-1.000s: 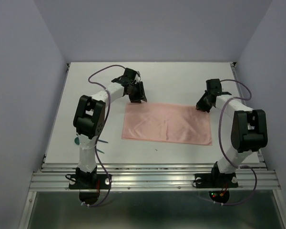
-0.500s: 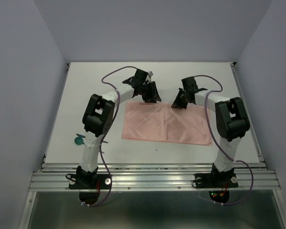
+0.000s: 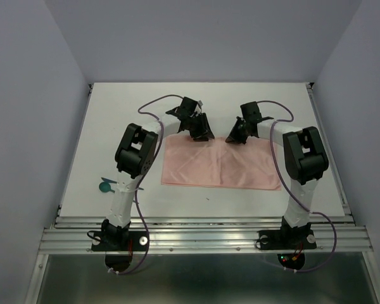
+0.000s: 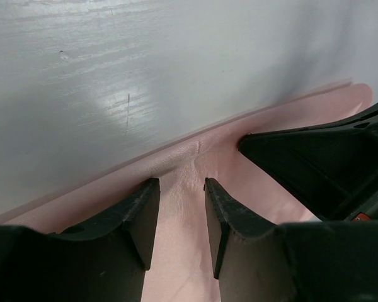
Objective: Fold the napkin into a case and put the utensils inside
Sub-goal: Smooth out the rectangle-folded napkin at the center of the board.
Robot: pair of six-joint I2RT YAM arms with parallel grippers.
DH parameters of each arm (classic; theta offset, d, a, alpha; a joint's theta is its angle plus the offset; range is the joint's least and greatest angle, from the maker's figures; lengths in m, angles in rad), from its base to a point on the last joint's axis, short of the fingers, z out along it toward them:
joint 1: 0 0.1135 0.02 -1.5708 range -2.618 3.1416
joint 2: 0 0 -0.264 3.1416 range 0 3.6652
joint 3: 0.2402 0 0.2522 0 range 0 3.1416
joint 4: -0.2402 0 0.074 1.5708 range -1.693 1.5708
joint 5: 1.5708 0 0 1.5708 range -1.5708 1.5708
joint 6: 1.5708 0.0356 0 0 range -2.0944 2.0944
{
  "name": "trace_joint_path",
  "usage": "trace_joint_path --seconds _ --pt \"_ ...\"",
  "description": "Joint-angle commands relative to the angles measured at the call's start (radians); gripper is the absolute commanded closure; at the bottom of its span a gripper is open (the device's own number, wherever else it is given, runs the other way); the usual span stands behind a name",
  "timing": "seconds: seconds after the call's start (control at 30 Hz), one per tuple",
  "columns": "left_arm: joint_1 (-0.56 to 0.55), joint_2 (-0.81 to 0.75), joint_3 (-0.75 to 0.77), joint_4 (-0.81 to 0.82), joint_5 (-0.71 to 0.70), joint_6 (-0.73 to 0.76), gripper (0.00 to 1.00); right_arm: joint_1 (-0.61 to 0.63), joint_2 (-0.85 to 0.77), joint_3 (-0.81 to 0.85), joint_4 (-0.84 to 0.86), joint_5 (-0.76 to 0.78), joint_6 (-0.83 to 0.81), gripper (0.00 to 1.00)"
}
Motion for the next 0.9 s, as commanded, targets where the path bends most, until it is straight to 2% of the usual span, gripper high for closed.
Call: trace_joint_path --seconds 0.0,0.23,0.67,0.87 --pt "0.014 -0.034 -0.022 -0.027 -0.103 0.050 0.54 -0.004 -0.018 -0.002 0.021 0.022 -0.011 0.90" --pt "0.036 -0.051 -0.078 -0.028 -0.134 0.114 0.54 -0.107 -0.062 -0.046 0.025 -0.006 -0.020 0.91" --pt "0.037 -0.019 0.003 -0.085 -0.133 0.188 0.54 -0.340 -0.142 -0.123 0.031 -0.050 -0.062 0.91" --pt "0.037 -0.015 0.016 -0.102 -0.134 0.206 0.54 -0.399 -0.145 -0.143 0.028 -0.040 -0.080 0.91"
